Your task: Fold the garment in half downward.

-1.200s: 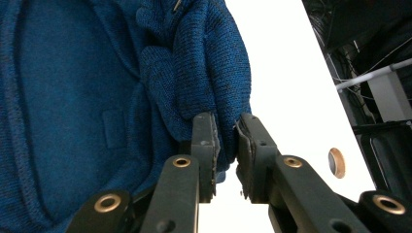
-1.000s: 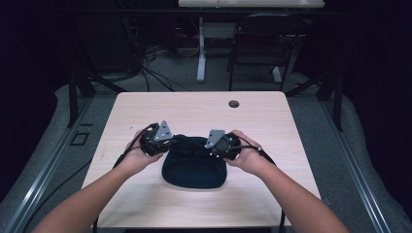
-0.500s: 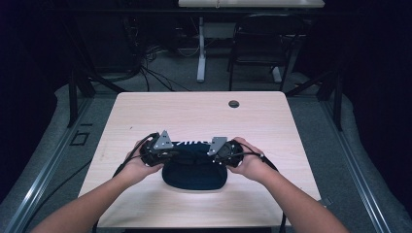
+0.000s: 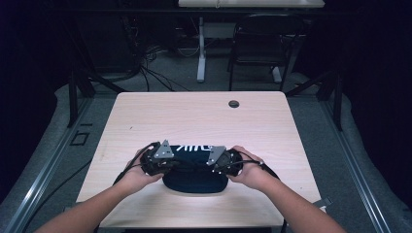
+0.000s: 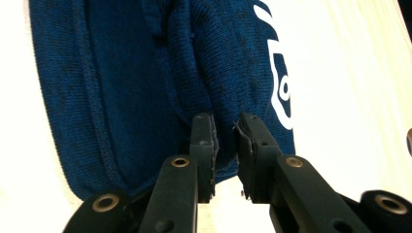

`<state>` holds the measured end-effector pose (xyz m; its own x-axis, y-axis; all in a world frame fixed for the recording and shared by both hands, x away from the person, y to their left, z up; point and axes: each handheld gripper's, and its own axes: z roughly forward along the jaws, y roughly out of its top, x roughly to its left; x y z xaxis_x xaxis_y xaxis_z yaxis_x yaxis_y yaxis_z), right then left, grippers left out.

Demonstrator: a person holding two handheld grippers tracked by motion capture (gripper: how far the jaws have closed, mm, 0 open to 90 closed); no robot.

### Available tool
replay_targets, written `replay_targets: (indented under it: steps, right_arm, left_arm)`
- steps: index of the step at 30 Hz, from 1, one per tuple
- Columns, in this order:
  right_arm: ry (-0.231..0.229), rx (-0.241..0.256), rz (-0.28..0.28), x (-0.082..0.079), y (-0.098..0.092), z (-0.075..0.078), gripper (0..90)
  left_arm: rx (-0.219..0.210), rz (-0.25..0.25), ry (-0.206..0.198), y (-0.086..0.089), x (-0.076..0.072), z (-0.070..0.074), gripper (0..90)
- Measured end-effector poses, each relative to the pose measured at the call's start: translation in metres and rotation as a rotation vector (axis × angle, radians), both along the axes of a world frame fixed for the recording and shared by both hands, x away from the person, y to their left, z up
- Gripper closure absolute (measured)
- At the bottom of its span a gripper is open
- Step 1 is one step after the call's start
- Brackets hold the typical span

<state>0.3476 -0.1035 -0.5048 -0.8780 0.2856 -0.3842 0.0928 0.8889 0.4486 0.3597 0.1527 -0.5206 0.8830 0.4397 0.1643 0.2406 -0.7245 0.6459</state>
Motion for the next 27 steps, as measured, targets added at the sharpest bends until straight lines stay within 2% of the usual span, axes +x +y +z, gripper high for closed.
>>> replay_targets:
  steps: [4,8,11,13,22,25,27]
  right_arm:
    - [0.037,0.014,-0.015,-0.004,0.001,-0.005,76.7]
    - [0.043,-0.006,-0.007,-0.009,0.003,-0.008,76.1]
    - [0.084,0.026,-0.024,-0.011,0.003,-0.011,76.3]
    - [0.089,0.019,-0.019,-0.013,0.003,-0.014,76.5]
    - [0.118,0.074,-0.028,-0.022,0.001,-0.024,75.7]
    - [0.124,0.073,-0.025,-0.025,0.001,-0.026,75.8]
    - [0.128,0.079,-0.025,-0.028,0.001,-0.028,75.9]
  left_arm:
    - [-0.009,-0.004,0.017,0.003,-0.002,-0.006,74.1]
    - [-0.002,-0.002,0.026,0.004,-0.005,-0.013,72.5]
    - [-0.013,0.002,0.041,0.006,-0.007,-0.016,70.5]
    - [-0.015,-0.001,0.045,0.007,-0.007,-0.016,69.9]
    - [-0.023,0.001,0.062,0.011,-0.012,-0.022,68.5]
    - [-0.034,0.007,0.073,0.012,-0.014,-0.025,68.5]
    - [-0.024,0.002,0.072,0.013,-0.015,-0.026,68.5]
